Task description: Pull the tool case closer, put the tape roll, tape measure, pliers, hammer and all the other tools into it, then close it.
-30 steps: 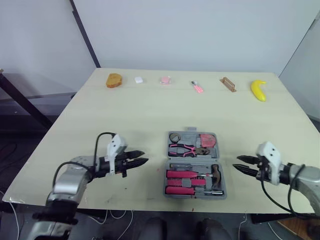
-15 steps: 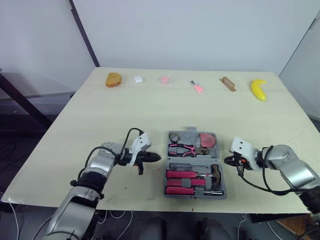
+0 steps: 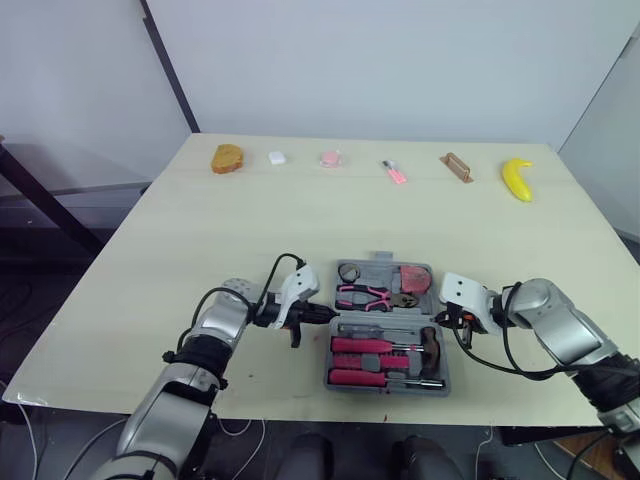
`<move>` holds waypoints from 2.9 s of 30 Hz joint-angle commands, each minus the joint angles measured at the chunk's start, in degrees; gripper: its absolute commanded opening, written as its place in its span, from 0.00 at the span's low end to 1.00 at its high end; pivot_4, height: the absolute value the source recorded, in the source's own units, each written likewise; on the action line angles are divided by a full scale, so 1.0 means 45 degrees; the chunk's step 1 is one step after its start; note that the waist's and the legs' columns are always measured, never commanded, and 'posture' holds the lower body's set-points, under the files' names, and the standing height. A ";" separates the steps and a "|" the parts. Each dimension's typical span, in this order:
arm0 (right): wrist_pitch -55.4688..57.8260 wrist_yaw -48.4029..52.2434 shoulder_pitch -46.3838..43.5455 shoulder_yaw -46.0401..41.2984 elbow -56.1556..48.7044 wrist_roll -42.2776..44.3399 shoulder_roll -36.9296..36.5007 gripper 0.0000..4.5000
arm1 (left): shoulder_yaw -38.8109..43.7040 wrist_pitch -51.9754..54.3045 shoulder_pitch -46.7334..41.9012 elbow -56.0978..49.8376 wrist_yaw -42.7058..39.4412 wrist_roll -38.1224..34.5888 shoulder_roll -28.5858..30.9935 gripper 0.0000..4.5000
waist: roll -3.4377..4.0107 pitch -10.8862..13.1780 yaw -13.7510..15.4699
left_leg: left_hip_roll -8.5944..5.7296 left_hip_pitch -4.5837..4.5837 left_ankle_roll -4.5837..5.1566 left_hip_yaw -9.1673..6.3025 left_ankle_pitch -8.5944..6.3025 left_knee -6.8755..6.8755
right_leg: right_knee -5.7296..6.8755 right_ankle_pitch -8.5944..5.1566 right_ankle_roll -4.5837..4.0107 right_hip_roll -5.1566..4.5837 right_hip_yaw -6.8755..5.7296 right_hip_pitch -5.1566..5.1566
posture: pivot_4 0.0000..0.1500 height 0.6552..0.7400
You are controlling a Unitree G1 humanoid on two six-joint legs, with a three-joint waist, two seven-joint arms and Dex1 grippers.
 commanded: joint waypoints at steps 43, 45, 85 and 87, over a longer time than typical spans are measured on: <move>0.1641 0.0415 0.2088 -0.0427 -0.3388 0.0710 0.0070 0.03 | -0.0339 0.1849 0.3143 -0.4677 0.0059 -0.0117 0.0936 0.04 | 0.0009 -0.0008 -0.0025 | 0.0006 0.0003 0.0000 -0.0012 -0.0001 -0.0005 | -0.0004 -0.0002 -0.0002 -0.0001 0.0001 0.0000 | 1.00 1.00; 0.1646 0.0385 0.2098 -0.0430 -0.3385 0.0716 0.0076 0.03 | -0.0321 0.1846 0.3169 -0.4662 0.0083 -0.0112 0.0965 0.04 | 0.0008 -0.0009 -0.0031 | 0.0007 0.0004 0.0000 -0.0014 -0.0001 -0.0004 | -0.0004 -0.0002 -0.0002 0.0000 0.0001 0.0000 | 1.00 1.00; -0.4058 0.1277 1.0846 -1.1869 -0.1167 0.6861 -0.0262 0.98 | 0.7055 0.1183 0.9055 -0.6696 0.0853 -0.5634 0.3180 1.00 | 0.0007 -0.0004 -0.0284 | 0.0053 0.0196 0.0001 0.0020 -0.0003 -0.0085 | -0.0020 -0.0026 -0.0031 -0.0050 0.0067 0.0124 | 1.00 1.00; -0.3858 0.1085 1.0613 -1.1868 -0.1247 0.7181 -0.0187 0.98 | 0.7009 0.1594 0.9141 -0.7380 0.0915 -0.5975 0.3139 1.00 | 0.0004 -0.0004 -0.0247 | 0.0052 0.0195 0.0000 0.0021 -0.0003 -0.0085 | -0.0020 -0.0025 -0.0031 -0.0053 0.0067 0.0124 | 1.00 1.00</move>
